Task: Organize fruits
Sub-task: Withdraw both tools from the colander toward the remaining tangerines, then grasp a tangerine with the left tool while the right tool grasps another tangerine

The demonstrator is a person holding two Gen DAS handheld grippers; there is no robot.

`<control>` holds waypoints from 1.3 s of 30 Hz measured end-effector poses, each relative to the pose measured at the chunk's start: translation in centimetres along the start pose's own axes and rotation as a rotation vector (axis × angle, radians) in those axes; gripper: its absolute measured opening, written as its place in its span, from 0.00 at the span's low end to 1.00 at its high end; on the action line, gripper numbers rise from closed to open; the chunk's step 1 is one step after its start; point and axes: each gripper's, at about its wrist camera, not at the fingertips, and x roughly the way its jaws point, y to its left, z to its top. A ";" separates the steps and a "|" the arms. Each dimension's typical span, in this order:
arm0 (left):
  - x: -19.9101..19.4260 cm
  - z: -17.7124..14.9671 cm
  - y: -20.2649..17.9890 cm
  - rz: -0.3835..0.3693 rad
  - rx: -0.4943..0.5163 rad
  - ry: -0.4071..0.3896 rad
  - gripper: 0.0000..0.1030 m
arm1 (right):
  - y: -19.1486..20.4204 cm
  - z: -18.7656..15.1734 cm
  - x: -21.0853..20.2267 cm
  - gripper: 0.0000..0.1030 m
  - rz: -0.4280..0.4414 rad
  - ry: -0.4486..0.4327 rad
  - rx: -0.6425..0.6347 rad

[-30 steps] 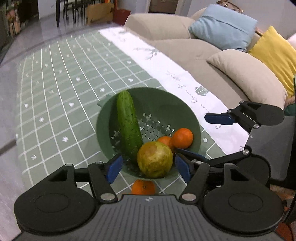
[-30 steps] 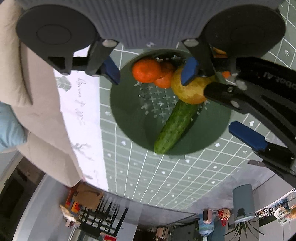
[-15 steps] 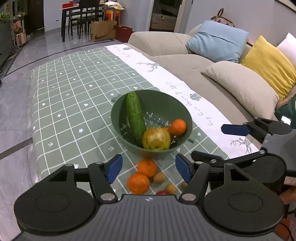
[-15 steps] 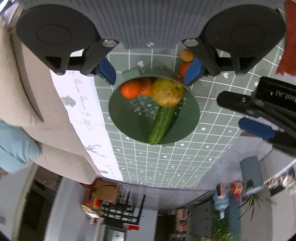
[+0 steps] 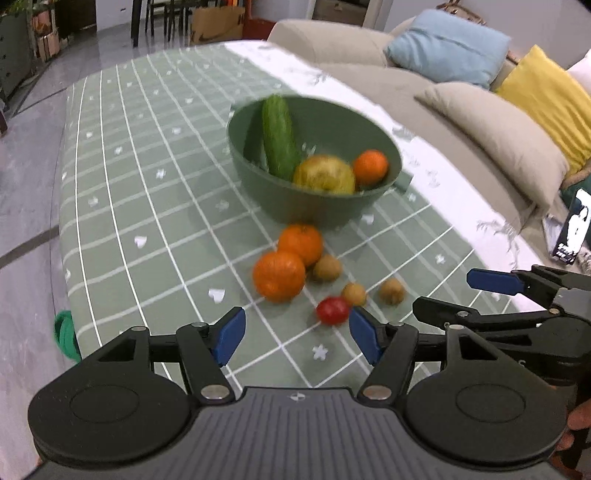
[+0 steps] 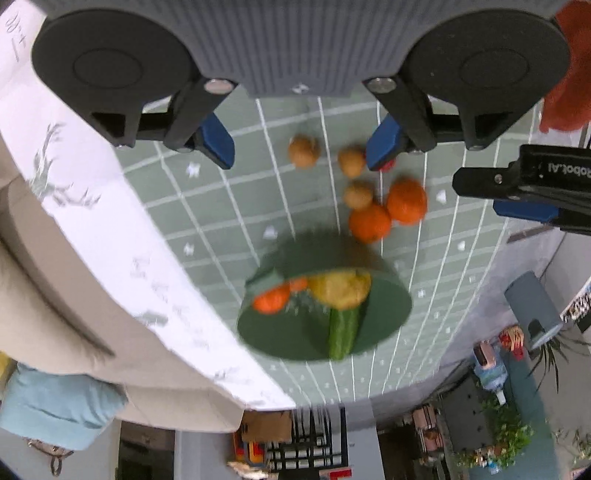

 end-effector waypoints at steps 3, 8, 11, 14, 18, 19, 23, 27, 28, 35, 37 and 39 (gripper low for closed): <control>0.6 -0.4 0.4 0.010 -0.032 0.009 0.74 | 0.3 -0.2 0.5 0.63 0.022 0.017 -0.008; 1.5 -0.3 0.9 0.005 -0.070 -0.002 0.74 | 0.7 0.1 1.2 0.54 0.054 0.015 -0.017; 2.4 0.2 0.6 0.024 -0.056 -0.010 0.74 | 0.9 0.9 2.0 0.49 0.063 0.012 -0.020; 3.4 0.9 0.8 0.035 -0.060 -0.004 0.74 | 0.8 1.4 2.4 0.47 0.060 0.008 -0.015; 4.9 1.5 1.2 0.032 -0.080 0.019 0.74 | 0.5 1.5 3.2 0.47 0.059 0.018 0.000; 5.2 1.6 1.2 0.032 -0.079 0.023 0.74 | 0.4 1.6 3.4 0.47 0.056 0.019 0.004; 6.3 2.0 1.3 0.033 -0.095 0.035 0.74 | 0.2 1.7 4.0 0.47 0.058 0.016 0.008; 7.0 2.2 1.2 0.030 -0.089 0.048 0.70 | 0.0 1.9 4.5 0.47 0.056 0.015 0.008; 7.2 2.3 1.1 0.035 -0.082 0.054 0.63 | -0.1 2.0 4.6 0.47 0.057 0.015 0.008; 7.2 2.2 1.7 0.023 -0.094 0.055 0.49 | 0.7 2.6 5.3 0.47 0.084 0.002 -0.020; 6.8 2.2 2.3 0.025 -0.103 0.048 0.48 | 1.1 2.9 5.5 0.47 0.099 0.000 -0.025; 6.3 2.4 3.1 0.021 -0.126 0.045 0.48 | 1.6 3.3 5.8 0.47 0.116 -0.005 -0.031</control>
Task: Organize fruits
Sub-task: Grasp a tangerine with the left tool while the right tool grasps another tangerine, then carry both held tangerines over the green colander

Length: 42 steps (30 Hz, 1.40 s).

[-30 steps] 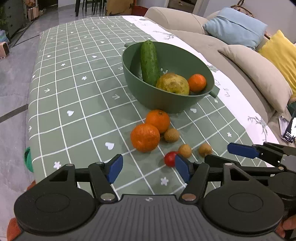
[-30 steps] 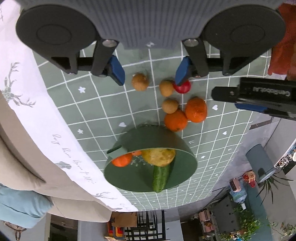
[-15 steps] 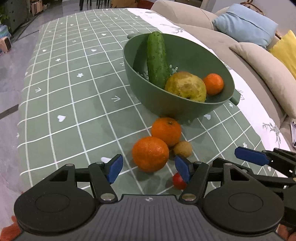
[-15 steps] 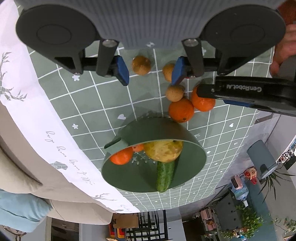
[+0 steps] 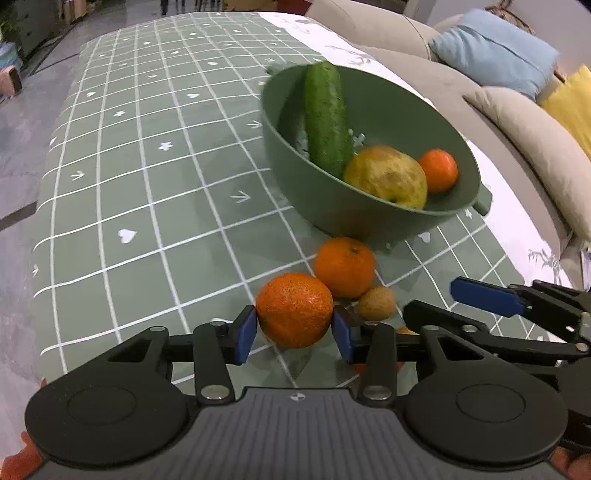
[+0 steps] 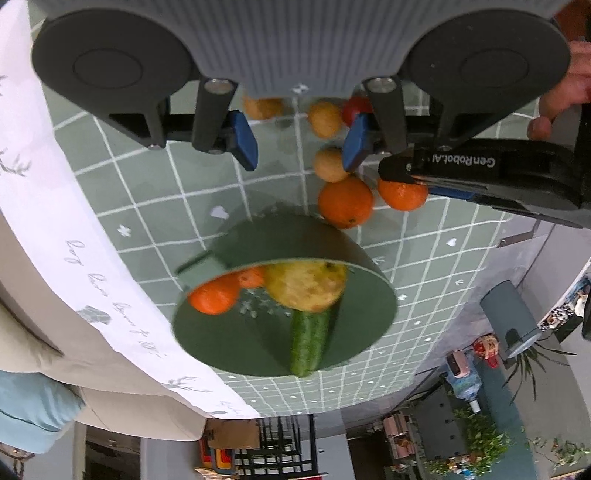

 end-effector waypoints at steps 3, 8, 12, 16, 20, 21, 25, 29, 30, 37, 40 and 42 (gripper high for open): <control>-0.5 0.4 0.9 0.024 -0.030 -0.006 0.48 | 0.9 0.7 0.7 0.47 0.014 -0.010 -0.012; -1.3 0.9 2.6 0.041 -0.072 -0.022 0.48 | 1.6 1.9 2.4 0.47 0.036 -0.004 0.009; -1.4 1.1 3.2 0.050 -0.092 -0.031 0.48 | 2.0 2.4 3.7 0.47 0.037 0.014 0.012; -1.7 1.3 3.4 0.044 -0.103 -0.041 0.48 | 2.4 2.7 5.0 0.47 0.025 0.040 0.009; -1.7 1.3 3.5 0.039 -0.104 -0.043 0.48 | 2.5 2.8 5.9 0.45 0.023 0.057 0.015; -1.8 1.3 3.5 0.041 -0.105 -0.043 0.48 | 2.5 2.8 6.1 0.44 0.020 0.060 0.011; -1.8 1.2 3.3 0.047 -0.104 -0.042 0.48 | 2.5 2.9 6.4 0.40 0.015 0.064 0.009; -2.2 1.1 3.0 0.049 -0.096 -0.040 0.48 | 2.7 3.1 6.4 0.39 0.012 0.067 -0.008; -2.4 1.0 2.9 0.049 -0.092 -0.043 0.48 | 2.7 3.1 6.2 0.39 0.010 0.063 -0.012; -4.3 0.7 2.4 0.050 -0.090 -0.067 0.48 | 3.3 3.0 3.3 0.39 0.025 0.017 -0.038; -5.2 0.6 2.0 0.048 -0.083 -0.080 0.48 | 3.5 2.8 2.0 0.39 0.025 0.004 -0.055; -5.8 0.5 1.7 0.050 -0.077 -0.087 0.48 | 3.4 2.6 1.0 0.39 0.023 -0.007 -0.056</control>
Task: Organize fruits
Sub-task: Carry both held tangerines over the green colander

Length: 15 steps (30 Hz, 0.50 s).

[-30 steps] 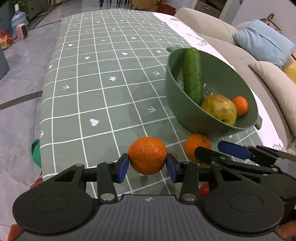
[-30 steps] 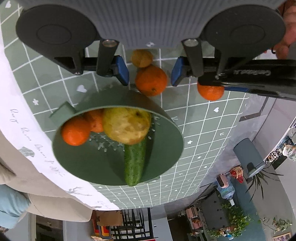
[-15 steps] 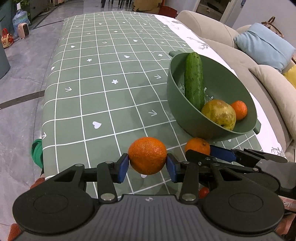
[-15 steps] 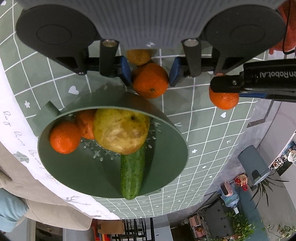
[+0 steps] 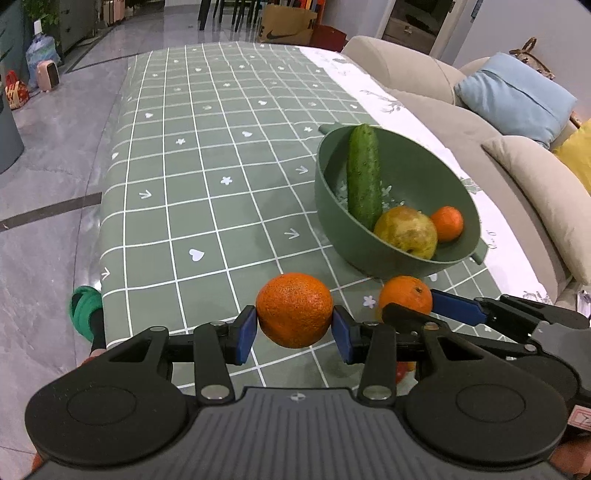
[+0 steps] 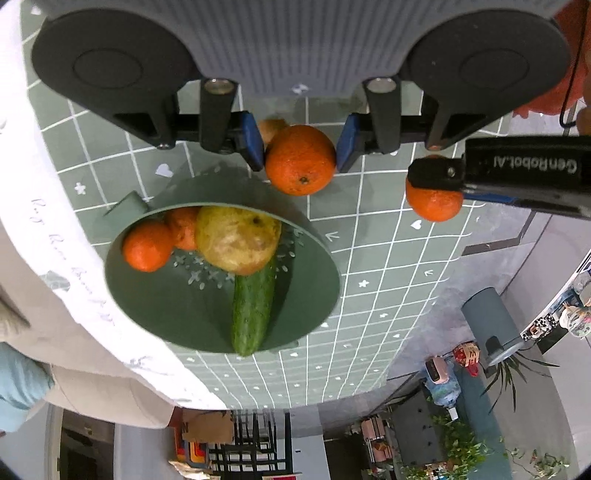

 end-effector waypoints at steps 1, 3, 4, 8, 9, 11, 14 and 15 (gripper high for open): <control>-0.2 0.0 -0.2 0.001 0.003 -0.002 0.48 | -0.1 -0.1 -0.5 0.39 0.001 -0.005 0.002; -0.7 -0.1 -0.6 -0.001 0.011 -0.003 0.48 | -0.2 -0.2 -1.4 0.39 0.004 -0.015 0.000; -0.8 -0.2 -0.9 -0.003 0.015 -0.003 0.48 | -0.3 -0.3 -1.8 0.39 0.003 -0.019 -0.002; -1.5 -0.5 -2.2 -0.009 0.047 -0.006 0.48 | -0.9 -1.0 -3.5 0.39 0.003 -0.029 0.004; -1.6 -0.6 -2.6 -0.010 0.058 -0.006 0.48 | -1.1 -1.2 -3.8 0.39 0.002 -0.030 0.007; -1.7 -0.7 -3.4 -0.015 0.076 -0.005 0.48 | -1.6 -1.7 -4.4 0.39 -0.002 -0.029 0.011; -1.7 -0.8 -4.4 -0.034 0.092 0.007 0.48 | -2.5 -2.4 -5.1 0.39 -0.008 -0.027 0.027; -1.7 -0.7 -4.8 -0.040 0.099 0.008 0.48 | -2.7 -2.5 -5.4 0.38 -0.009 -0.028 0.036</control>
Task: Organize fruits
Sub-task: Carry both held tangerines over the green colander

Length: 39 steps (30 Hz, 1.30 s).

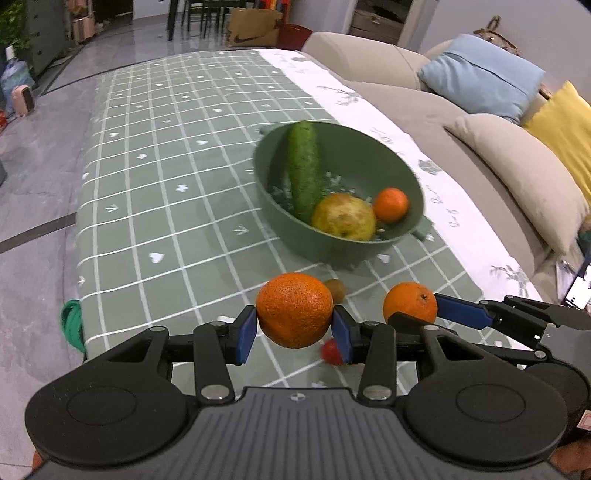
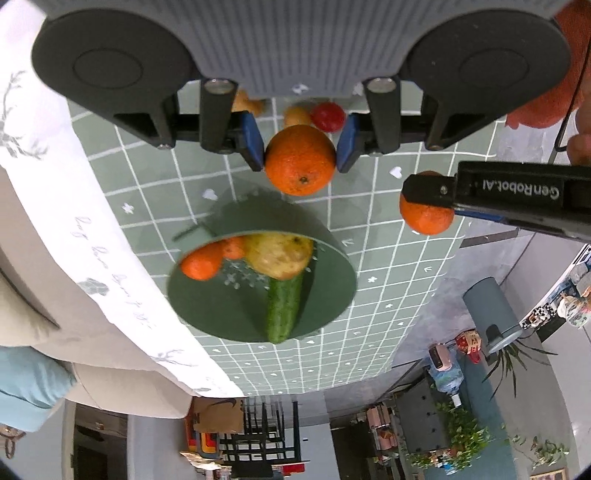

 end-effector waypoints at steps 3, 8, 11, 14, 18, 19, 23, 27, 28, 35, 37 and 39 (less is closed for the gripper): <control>-0.2 0.4 -1.2 -0.006 0.037 -0.010 0.48 | -0.8 -0.1 -1.2 0.38 0.000 -0.016 0.020; -0.1 2.2 -2.1 -0.030 0.054 -0.020 0.48 | -1.7 1.0 -2.5 0.38 -0.004 -0.054 0.015; 0.3 3.9 -2.3 -0.025 0.058 -0.022 0.48 | -2.0 2.2 -2.7 0.38 -0.015 -0.071 -0.014; 1.0 5.4 -2.5 0.001 0.078 -0.016 0.48 | -2.3 3.5 -2.6 0.38 -0.015 -0.080 -0.042; 2.6 7.1 -3.1 0.039 0.110 0.016 0.48 | -2.4 5.1 -1.7 0.38 -0.017 -0.085 -0.081; 2.9 7.4 -3.1 0.036 0.115 0.022 0.48 | -2.5 5.5 -1.4 0.38 -0.019 -0.083 -0.089; 4.4 8.6 -3.6 -0.004 0.124 0.041 0.48 | -3.1 7.2 0.3 0.38 -0.023 -0.068 -0.124; 6.1 9.9 -3.7 -0.054 0.120 0.070 0.48 | -4.4 8.3 2.1 0.38 -0.005 -0.048 -0.185; 6.6 10.4 -3.8 -0.064 0.115 0.079 0.48 | -4.7 8.6 2.6 0.38 -0.003 -0.042 -0.200; 9.5 12.0 -4.1 -0.097 0.108 0.119 0.48 | -6.0 10.2 6.0 0.38 -0.003 0.025 -0.283; 10.3 12.4 -4.2 -0.099 0.111 0.128 0.48 | -6.1 10.5 6.9 0.38 -0.001 0.033 -0.304; 10.9 12.7 -4.2 -0.096 0.107 0.138 0.48 | -6.0 10.7 7.7 0.38 -0.001 0.044 -0.332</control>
